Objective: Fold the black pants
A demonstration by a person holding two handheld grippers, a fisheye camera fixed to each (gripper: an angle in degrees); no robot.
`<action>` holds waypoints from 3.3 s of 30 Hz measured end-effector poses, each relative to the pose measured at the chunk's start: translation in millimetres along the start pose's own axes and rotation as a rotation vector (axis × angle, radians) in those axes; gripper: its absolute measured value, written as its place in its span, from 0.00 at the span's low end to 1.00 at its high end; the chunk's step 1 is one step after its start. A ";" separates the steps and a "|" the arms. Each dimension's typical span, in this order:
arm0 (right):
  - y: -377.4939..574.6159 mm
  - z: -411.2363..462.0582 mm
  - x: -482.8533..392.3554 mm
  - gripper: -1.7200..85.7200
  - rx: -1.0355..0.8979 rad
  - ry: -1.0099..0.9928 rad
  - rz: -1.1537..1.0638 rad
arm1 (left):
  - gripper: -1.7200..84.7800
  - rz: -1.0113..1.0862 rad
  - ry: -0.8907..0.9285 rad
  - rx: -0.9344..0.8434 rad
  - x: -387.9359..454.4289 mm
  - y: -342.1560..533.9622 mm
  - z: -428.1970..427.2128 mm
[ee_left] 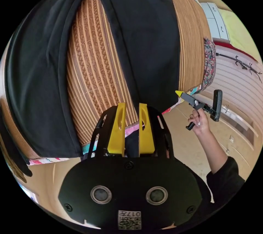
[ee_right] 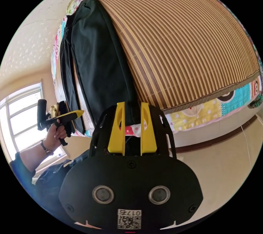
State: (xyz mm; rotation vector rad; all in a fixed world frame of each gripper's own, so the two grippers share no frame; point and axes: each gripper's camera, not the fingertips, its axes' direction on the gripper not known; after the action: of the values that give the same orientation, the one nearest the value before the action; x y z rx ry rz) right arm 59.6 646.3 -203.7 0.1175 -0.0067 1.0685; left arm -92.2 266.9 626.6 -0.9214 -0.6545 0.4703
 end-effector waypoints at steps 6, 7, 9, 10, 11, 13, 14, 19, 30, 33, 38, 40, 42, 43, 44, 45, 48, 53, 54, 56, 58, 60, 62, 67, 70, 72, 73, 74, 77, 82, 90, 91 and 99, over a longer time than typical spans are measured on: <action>34.2 -27.3 22.9 0.06 0.028 -0.157 -0.115 | 0.04 0.112 -0.069 -0.014 40.1 7.2 35.7; 45.2 -39.7 29.9 0.05 0.056 -0.194 -0.131 | 0.03 0.126 -0.054 -0.028 42.8 9.0 40.0; 61.4 -52.8 43.9 0.05 0.074 -0.167 -0.134 | 0.02 0.114 -0.040 -0.068 49.4 16.5 54.9; 70.1 -56.5 54.5 0.05 0.066 -0.138 -0.140 | 0.03 0.105 -0.033 -0.077 50.4 18.2 58.6; 75.1 -57.9 65.5 0.05 0.049 -0.156 -0.118 | 0.03 0.074 -0.025 -0.078 51.8 22.0 63.7; 78.6 -62.4 74.2 0.05 0.039 -0.195 -0.066 | 0.03 0.009 -0.053 -0.054 54.1 28.7 65.0; 79.9 -68.9 69.8 0.05 0.037 -0.197 -0.076 | 0.04 -0.024 -0.061 -0.016 56.3 33.5 60.5; 94.4 -98.2 14.5 0.05 0.023 -0.148 -0.337 | 0.13 -0.034 0.166 0.172 79.5 39.9 23.7; 105.6 -144.9 -69.3 0.05 -0.014 -0.381 -0.724 | 0.08 0.263 -0.291 0.174 226.1 51.7 10.1; 101.7 -152.8 -78.2 0.05 -0.066 -0.347 -0.848 | 0.04 0.296 -0.277 0.226 231.4 72.7 6.7; 44.4 -163.0 -58.1 0.06 -0.304 -0.425 -0.884 | 0.02 0.159 -0.087 0.329 200.5 102.4 -15.2; 11.9 -170.6 -54.0 0.06 -0.333 -0.382 -0.863 | 0.02 0.123 -0.016 0.396 189.1 115.6 -29.8; -22.8 -183.9 -58.4 0.07 -0.295 -0.310 -0.877 | 0.02 0.115 0.044 0.458 179.4 131.9 -46.5; -49.8 -191.8 -63.2 0.08 -0.265 -0.274 -0.856 | 0.02 0.109 0.048 0.470 177.5 136.1 -49.9; -80.0 -199.0 -68.1 0.09 -0.229 -0.277 -0.820 | 0.02 0.097 0.052 0.496 173.9 145.3 -56.1; -96.2 -202.4 -70.4 0.10 -0.207 -0.293 -0.800 | 0.02 0.082 0.061 0.533 170.3 156.1 -61.4; -187.4 -211.1 -76.0 0.12 -0.082 -0.413 -0.635 | 0.02 0.064 0.098 0.602 161.8 183.7 -68.3; -321.6 -191.8 -48.2 0.16 0.271 -1.074 0.006 | 0.02 0.009 0.157 0.640 149.3 220.5 -71.5; -330.4 -186.8 -48.1 0.16 0.316 -1.129 0.066 | 0.02 -0.003 0.171 0.657 145.4 228.7 -73.7; -376.2 -178.2 -76.7 0.17 0.336 -0.994 0.087 | 0.02 -0.028 0.195 0.677 137.9 240.0 -77.1; -412.3 -175.4 -113.4 0.18 0.291 -0.744 -0.002 | 0.02 -0.069 0.245 0.700 126.8 251.8 -78.8; -443.8 -167.7 -148.1 0.18 0.260 -0.574 -0.087 | 0.02 -0.123 0.334 0.741 110.5 268.5 -77.4; -477.5 -155.6 -182.8 0.19 0.269 -0.528 -0.139 | 0.02 -0.154 0.391 0.768 98.3 280.6 -78.3; -523.2 -130.1 -228.1 0.18 0.321 -0.467 -0.132 | 0.02 -0.140 0.484 0.831 68.4 307.7 -92.3; -537.7 -121.1 -261.5 0.14 0.360 -0.304 -0.160 | 0.02 -0.155 0.568 0.875 46.9 329.0 -98.6; -541.1 -118.3 -283.4 0.10 0.378 -0.223 -0.195 | 0.02 -0.159 0.645 0.902 28.9 347.0 -104.5; -542.6 -115.3 -297.5 0.08 0.382 -0.213 -0.210 | 0.02 -0.156 0.658 0.904 24.8 351.1 -106.4; -542.8 -112.1 -311.9 0.07 0.385 -0.214 -0.210 | 0.02 -0.155 0.672 0.907 16.5 359.7 -111.1; -529.4 -106.0 -358.7 0.06 0.460 -0.175 -0.239 | 0.02 -0.141 0.697 0.912 -6.9 383.1 -126.6; -508.1 -85.1 -451.5 0.05 0.491 -0.262 -0.324 | 0.02 -0.128 0.776 0.929 -68.1 430.0 -158.5; -480.1 8.4 -622.8 0.04 0.452 -0.080 -0.558 | 0.02 -0.258 0.718 0.920 -189.5 490.2 -199.4; -480.4 27.5 -638.5 0.04 0.443 -0.072 -0.568 | 0.02 -0.269 0.704 0.910 -197.4 492.0 -200.8; -485.8 128.7 -700.4 0.05 0.422 0.048 -0.570 | 0.02 -0.396 0.632 0.907 -260.3 507.3 -203.1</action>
State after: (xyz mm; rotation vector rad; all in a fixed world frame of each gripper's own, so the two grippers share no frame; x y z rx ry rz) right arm 153.5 -209.7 -164.7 0.4467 0.2821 0.4893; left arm -185.6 255.5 28.6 -0.0364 0.0037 0.0669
